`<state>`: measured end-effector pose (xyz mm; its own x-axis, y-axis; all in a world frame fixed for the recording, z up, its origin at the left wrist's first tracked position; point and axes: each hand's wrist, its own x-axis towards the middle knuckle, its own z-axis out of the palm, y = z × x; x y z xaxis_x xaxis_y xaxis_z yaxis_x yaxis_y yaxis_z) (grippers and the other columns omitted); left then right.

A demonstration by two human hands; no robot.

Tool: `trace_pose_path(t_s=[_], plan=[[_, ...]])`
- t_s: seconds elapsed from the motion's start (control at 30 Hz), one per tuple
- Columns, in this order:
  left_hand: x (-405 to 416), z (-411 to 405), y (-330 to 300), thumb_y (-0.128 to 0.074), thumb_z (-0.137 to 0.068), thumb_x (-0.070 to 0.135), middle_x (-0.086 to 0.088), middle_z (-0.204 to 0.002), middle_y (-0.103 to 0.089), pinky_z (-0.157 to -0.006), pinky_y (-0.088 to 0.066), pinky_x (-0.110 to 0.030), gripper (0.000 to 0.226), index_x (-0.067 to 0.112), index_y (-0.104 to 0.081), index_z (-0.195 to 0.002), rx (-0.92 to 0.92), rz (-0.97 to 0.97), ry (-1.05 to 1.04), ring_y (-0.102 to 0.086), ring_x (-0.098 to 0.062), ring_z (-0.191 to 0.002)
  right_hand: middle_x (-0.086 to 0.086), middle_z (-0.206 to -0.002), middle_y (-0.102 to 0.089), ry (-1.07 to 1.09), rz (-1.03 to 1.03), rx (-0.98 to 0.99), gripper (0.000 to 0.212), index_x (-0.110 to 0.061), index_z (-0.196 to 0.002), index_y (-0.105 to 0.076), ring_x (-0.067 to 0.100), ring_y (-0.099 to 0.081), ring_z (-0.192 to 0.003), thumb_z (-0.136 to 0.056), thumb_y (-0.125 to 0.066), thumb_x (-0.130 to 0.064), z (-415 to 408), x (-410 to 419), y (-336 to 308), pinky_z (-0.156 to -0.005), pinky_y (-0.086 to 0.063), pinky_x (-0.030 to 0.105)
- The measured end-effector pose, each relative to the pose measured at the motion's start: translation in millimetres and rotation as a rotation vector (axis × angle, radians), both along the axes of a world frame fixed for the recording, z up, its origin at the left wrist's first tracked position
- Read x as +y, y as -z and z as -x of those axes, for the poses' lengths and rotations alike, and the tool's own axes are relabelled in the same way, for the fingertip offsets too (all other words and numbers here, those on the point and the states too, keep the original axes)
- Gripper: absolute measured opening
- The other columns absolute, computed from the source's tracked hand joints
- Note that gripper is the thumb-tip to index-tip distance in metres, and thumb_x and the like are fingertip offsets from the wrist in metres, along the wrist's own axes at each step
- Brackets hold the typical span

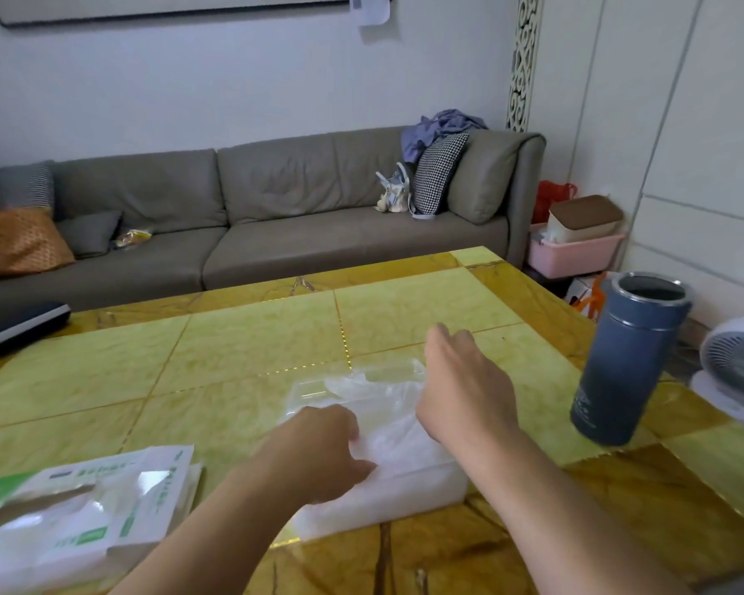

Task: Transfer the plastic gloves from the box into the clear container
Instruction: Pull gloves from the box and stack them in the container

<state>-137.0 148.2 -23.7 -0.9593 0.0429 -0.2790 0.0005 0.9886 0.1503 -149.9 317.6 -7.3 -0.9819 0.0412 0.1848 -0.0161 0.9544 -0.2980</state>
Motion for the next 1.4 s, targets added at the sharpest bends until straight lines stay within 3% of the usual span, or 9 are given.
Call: trace_pose_path(t_s=[0.13, 0.2, 0.4, 0.63, 0.9, 1.0, 1.17, 1.3, 1.4], plan=[[5, 1, -1, -0.067, -0.087, 0.058, 0.01, -0.116, -0.063, -0.085, -0.054, -0.032, 0.045, 0.033, -0.06, -0.123, 0.029, 0.035, 0.038, -0.063, -0.015, -0.104, -0.001, -0.121, -0.053, -0.3, 0.07, -0.083, 0.023, -0.017, -0.114, -0.058, 0.023, -0.056, -0.112, -0.094, -0.068, -0.02, -11, -11, -10, -0.091, -0.054, 0.041], [4, 0, -2, -0.064, -0.089, 0.059, 0.009, -0.117, -0.064, -0.087, -0.054, -0.033, 0.046, 0.032, -0.06, -0.126, 0.017, 0.022, 0.051, -0.064, -0.015, -0.104, 0.0, -0.134, -0.053, -0.335, 0.02, -0.246, 0.037, -0.02, -0.128, -0.059, 0.025, -0.056, -0.123, -0.095, -0.068, -0.034, -13, -15, -2, -0.097, -0.053, 0.043], [-6, -15, -22, -0.056, -0.101, 0.04, 0.015, -0.14, -0.053, -0.104, -0.045, -0.031, 0.041, 0.041, -0.047, -0.141, 0.013, -0.059, 0.139, -0.053, -0.01, -0.127, -0.002, -0.138, -0.057, -0.316, -0.157, -0.361, 0.051, -0.031, -0.135, -0.06, 0.022, -0.062, -0.121, -0.086, -0.071, -0.027, 5, -18, 20, -0.086, -0.052, 0.037], [25, -39, -51, -0.057, -0.097, 0.036, -0.007, -0.126, -0.045, -0.114, -0.018, -0.044, 0.027, 0.021, -0.059, -0.12, 0.221, 0.505, 0.315, -0.034, -0.03, -0.124, 0.0, -0.132, -0.059, -0.335, -0.241, -0.475, 0.048, -0.028, -0.131, -0.059, 0.021, -0.051, -0.139, -0.084, -0.069, -0.027, 18, -29, 23, -0.077, -0.043, 0.037], [32, -31, -42, -0.047, -0.089, 0.013, -0.007, -0.109, -0.038, -0.098, -0.029, -0.035, 0.018, 0.024, -0.052, -0.102, 0.225, 0.392, 0.282, -0.036, -0.026, -0.108, 0.0, -0.149, -0.049, -0.324, -0.259, -0.625, 0.05, -0.034, -0.135, -0.059, 0.016, -0.038, -0.15, -0.087, -0.065, -0.022, 29, -36, 27, -0.08, -0.039, 0.039], [31, -21, -31, -0.047, -0.094, 0.009, -0.009, -0.124, -0.05, -0.085, -0.039, -0.031, 0.027, 0.015, -0.058, -0.118, 0.119, 0.318, 0.195, -0.049, -0.028, -0.12, 0.003, -0.138, -0.054, -0.285, -0.267, -0.616, 0.037, -0.035, -0.124, -0.063, 0.018, -0.049, -0.139, -0.087, -0.066, -0.029, 27, -38, 28, -0.078, -0.039, 0.04], [28, -2, -16, -0.055, -0.093, 0.004, -0.008, -0.114, -0.058, -0.073, -0.043, -0.028, 0.019, 0.012, -0.055, -0.11, -0.013, 0.237, 0.071, -0.06, -0.024, -0.097, 0.006, -0.147, -0.04, -0.236, -0.235, -0.636, 0.057, -0.038, -0.141, -0.059, 0.024, -0.059, -0.096, -0.087, -0.075, -0.028, 24, -35, 22, -0.08, -0.042, 0.035], [28, 13, 2, -0.061, -0.095, 0.007, -0.011, -0.131, -0.057, -0.086, -0.05, -0.029, 0.046, -0.003, -0.044, -0.137, -0.03, 0.257, 0.025, -0.063, -0.026, -0.115, 0.012, -0.158, -0.028, -0.209, -0.209, -0.744, 0.072, -0.034, -0.154, -0.048, 0.033, -0.061, -0.123, -0.088, -0.077, -0.03, 28, -37, 19, -0.092, -0.05, 0.039], [20, 19, 15, -0.062, -0.094, 0.011, -0.002, -0.105, -0.062, -0.067, -0.049, -0.024, 0.038, 0.005, -0.047, -0.128, -0.082, 0.15, -0.006, -0.061, -0.019, -0.09, 0.016, -0.161, -0.026, -0.23, -0.2, -0.771, 0.068, -0.028, -0.156, -0.045, 0.03, -0.054, -0.135, -0.094, -0.073, -0.025, 27, -36, 17, -0.107, -0.052, 0.043]])
